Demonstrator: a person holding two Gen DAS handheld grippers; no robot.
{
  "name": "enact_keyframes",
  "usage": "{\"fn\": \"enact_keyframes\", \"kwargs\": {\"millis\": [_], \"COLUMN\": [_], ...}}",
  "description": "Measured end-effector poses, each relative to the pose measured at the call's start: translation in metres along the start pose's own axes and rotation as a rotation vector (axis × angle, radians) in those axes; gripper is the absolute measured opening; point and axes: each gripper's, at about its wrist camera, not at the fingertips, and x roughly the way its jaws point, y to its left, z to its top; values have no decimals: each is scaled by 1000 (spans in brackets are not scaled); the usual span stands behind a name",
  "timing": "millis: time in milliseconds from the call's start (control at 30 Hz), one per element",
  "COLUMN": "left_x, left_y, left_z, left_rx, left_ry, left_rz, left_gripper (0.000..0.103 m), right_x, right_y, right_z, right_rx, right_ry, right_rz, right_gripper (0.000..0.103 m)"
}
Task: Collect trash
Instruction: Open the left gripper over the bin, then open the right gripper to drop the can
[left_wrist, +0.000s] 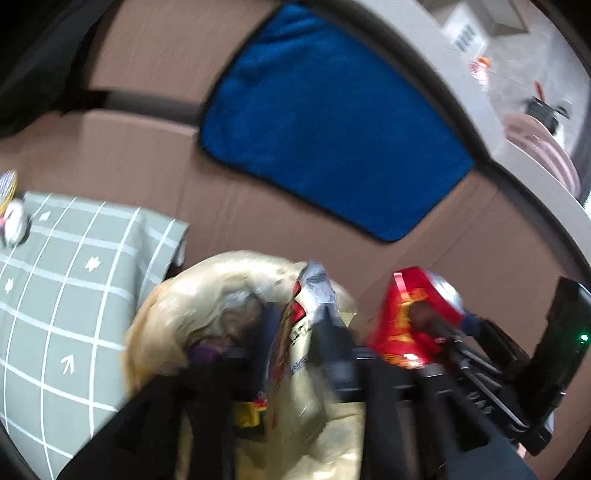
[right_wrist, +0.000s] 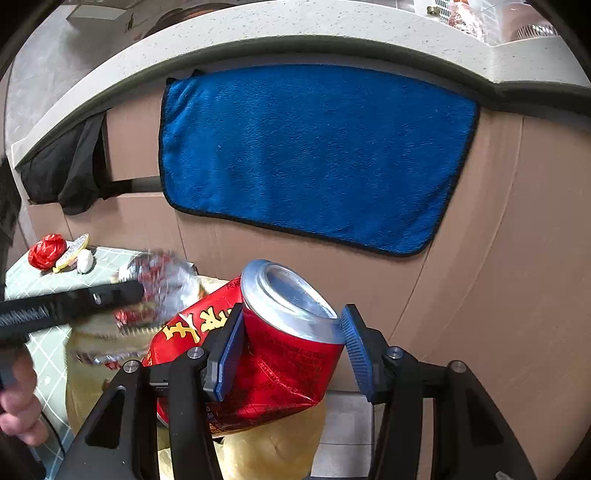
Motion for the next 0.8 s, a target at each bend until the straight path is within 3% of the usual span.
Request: {"fn": "enact_keyframes", "kwargs": {"millis": [100,200,367,600,800], "left_x": [-18,-40,-75,-113,-147], "left_y": [20,30,32,38,48], "left_z": [1,3,-1,-10,-22], "left_rx": [-84,-106,-86,-81,-56], "left_ry": [-55,-98,-157,-160,-233], "left_rz": [8,53,105,123,175], "left_gripper": [53,54,54,54,54], "right_x": [-2,-3,-3,-4,47], "right_y": [4,12,27,44,76], "right_z": [-1,-1,4,29,8], "right_rx": [-4,-9,-1,41,-58], "right_ry": [0,-2,-12,-63,110], "right_rz": [7,26,61,133,115], "right_gripper": [49,49,49,49,49]}}
